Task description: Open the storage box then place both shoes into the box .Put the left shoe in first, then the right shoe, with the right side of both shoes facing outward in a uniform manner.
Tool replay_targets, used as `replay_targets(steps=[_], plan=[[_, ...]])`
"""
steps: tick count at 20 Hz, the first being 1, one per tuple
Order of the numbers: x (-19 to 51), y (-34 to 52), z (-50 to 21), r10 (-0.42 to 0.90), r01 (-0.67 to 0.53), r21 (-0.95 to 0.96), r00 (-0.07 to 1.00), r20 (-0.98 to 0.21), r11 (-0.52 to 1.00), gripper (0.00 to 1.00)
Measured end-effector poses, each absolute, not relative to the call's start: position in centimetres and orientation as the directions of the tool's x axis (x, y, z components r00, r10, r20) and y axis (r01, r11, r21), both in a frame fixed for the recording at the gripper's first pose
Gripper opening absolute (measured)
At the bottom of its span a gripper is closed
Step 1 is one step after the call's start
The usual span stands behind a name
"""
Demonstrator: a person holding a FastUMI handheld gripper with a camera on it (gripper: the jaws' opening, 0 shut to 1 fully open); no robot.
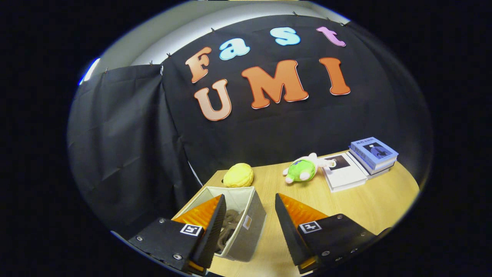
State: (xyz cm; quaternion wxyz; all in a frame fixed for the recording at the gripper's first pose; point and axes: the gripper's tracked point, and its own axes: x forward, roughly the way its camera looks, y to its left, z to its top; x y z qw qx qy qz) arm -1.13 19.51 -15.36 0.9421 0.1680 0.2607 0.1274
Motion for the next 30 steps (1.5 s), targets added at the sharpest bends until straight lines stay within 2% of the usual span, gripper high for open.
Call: replay_targets(steps=[2, 8, 12, 15, 20, 30], plan=[[-1.7, 17.1, -15.0, 0.298, -0.16, 0.342, 0.867, -0.4, 0.926, 0.83], [-3.4, 9.6, -14.6, 0.186, -0.112, 0.251, 0.938, -0.292, 0.961, 0.91], [-4.4, 5.5, -13.9, 0.141, -0.089, 0.264, 0.973, -0.184, 0.96, 0.92], [-5.0, 1.7, -13.5, 0.062, -0.037, 0.198, 0.991, -0.122, 0.98, 0.92], [-5.9, -1.9, -13.0, -0.023, 0.031, 0.084, 0.996, -0.088, 0.996, 0.93], [-5.8, -4.7, -11.2, -0.093, 0.095, 0.073, 0.995, -0.03, 0.993, 0.94]])
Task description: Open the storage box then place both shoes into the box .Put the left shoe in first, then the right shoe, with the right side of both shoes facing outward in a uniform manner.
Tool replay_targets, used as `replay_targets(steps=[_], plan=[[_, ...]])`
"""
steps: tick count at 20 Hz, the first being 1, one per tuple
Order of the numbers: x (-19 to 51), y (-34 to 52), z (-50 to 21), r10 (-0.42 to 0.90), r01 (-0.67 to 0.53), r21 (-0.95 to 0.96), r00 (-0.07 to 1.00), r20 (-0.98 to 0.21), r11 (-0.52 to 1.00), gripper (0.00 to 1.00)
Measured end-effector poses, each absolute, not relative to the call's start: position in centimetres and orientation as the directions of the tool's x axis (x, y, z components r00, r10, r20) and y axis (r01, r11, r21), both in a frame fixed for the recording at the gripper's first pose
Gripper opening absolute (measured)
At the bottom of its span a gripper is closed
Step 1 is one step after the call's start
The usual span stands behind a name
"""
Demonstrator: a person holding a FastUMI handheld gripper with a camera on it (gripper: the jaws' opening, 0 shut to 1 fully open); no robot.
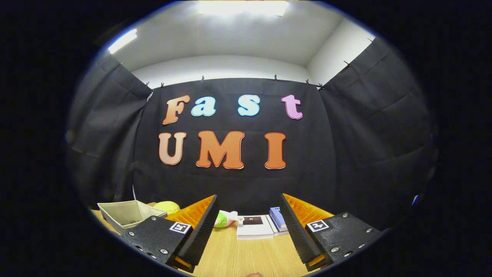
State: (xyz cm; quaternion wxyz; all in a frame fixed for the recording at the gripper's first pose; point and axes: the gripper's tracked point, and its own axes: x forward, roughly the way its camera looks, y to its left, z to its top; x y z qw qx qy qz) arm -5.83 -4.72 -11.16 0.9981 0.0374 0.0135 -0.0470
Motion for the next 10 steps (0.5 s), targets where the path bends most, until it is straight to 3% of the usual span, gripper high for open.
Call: replay_targets(steps=[10], plan=[[-5.4, -3.5, -10.8, -0.077, 0.08, 0.084, 0.996, -0.037, 0.993, 0.94]])
